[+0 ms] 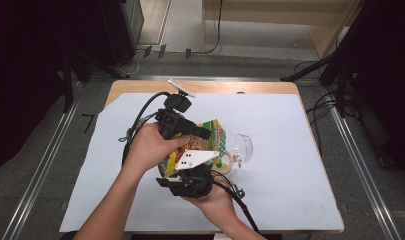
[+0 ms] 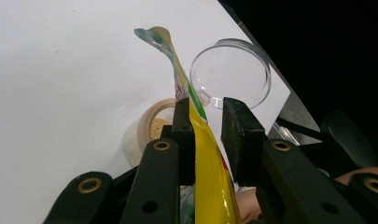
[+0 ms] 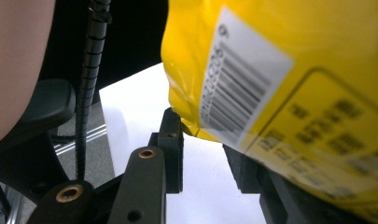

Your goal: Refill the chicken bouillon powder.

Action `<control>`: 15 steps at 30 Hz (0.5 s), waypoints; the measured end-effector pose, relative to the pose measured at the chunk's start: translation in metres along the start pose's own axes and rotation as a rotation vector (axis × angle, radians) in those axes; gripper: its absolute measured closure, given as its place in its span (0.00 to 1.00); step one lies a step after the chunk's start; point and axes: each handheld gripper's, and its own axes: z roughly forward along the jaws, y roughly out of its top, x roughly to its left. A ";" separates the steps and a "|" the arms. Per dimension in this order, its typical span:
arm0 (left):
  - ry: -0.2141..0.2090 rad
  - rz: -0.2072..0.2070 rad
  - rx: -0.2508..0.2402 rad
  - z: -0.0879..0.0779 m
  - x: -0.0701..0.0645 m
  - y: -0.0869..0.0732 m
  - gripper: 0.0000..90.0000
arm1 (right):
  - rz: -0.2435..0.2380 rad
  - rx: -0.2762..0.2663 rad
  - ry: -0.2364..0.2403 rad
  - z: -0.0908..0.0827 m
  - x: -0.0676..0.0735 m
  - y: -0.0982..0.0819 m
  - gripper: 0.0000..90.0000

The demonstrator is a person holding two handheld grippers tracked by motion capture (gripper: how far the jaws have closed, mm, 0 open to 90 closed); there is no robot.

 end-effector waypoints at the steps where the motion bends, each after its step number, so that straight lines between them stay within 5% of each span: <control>1: 0.004 0.001 0.000 0.000 0.000 0.000 0.84 | -0.002 -0.003 -0.002 0.000 -0.001 0.000 0.78; 15: 0.005 0.002 -0.010 -0.001 0.000 0.000 0.84 | -0.002 -0.005 -0.004 0.000 -0.001 0.001 0.78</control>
